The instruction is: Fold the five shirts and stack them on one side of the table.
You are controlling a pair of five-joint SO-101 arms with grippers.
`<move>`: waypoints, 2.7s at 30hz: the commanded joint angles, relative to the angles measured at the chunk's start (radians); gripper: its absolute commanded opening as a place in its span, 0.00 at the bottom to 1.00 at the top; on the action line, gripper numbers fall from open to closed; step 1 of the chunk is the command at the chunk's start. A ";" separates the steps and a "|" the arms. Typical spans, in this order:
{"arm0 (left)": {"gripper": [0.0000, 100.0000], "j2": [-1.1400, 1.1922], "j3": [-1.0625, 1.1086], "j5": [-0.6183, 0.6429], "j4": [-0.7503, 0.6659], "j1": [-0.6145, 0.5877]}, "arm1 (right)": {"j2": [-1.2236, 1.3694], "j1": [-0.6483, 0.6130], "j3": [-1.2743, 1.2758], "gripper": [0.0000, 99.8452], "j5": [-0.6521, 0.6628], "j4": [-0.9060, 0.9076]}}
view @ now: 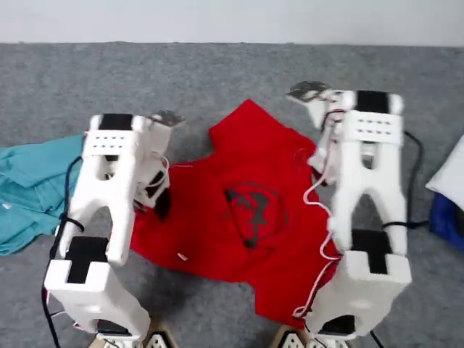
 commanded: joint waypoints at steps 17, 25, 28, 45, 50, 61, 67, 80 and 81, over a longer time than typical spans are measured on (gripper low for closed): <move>0.17 -0.443 0.186 0.023 0.031 -0.078 | 0.713 -0.068 -0.806 0.22 0.012 0.012; 0.17 -0.466 0.225 0.025 0.028 0.058 | 0.897 0.005 -1.151 0.01 0.012 0.116; 0.17 -0.465 0.225 0.025 0.025 0.098 | 0.928 0.077 -1.269 0.01 0.012 0.114; 0.17 -0.391 0.222 0.086 0.003 0.127 | 1.003 0.315 -1.405 0.19 -0.089 0.117; 0.17 -0.253 0.137 0.203 0.003 0.146 | 0.946 0.329 -1.356 0.42 -0.152 0.124; 0.17 0.153 -0.364 0.269 -0.011 0.373 | 0.532 0.265 -0.812 0.37 -0.152 0.122; 0.17 0.440 -0.704 0.242 0.018 0.371 | 0.367 0.260 -0.528 0.37 -0.144 0.119; 0.09 0.624 -0.888 0.058 0.031 0.379 | 0.340 0.286 -0.434 0.37 -0.081 0.116; 0.09 0.631 -0.888 0.043 0.031 0.382 | 0.340 0.286 -0.434 0.37 -0.081 0.116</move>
